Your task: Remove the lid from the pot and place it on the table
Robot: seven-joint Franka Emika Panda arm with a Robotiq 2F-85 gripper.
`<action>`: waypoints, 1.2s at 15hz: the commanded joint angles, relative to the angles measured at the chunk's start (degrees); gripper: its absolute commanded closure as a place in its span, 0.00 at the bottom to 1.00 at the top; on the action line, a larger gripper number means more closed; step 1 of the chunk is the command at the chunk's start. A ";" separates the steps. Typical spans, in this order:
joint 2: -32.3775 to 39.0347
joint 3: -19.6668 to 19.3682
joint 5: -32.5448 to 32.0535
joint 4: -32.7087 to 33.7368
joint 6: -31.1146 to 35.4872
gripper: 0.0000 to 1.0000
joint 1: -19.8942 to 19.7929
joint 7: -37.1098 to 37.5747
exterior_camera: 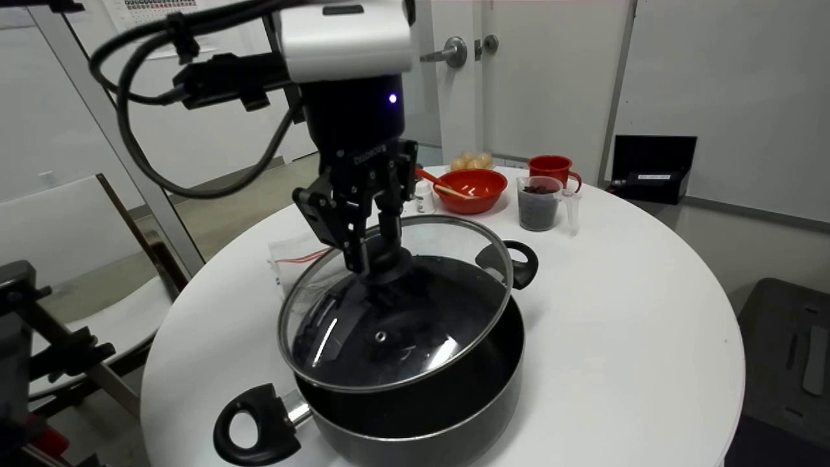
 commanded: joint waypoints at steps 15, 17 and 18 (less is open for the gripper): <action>-1.35 8.04 -19.42 14.33 -19.03 0.75 11.15 -2.25; 0.49 9.28 -21.24 17.36 -22.58 0.75 12.18 -3.17; 1.64 9.84 -22.33 18.74 -24.11 0.75 12.72 -3.93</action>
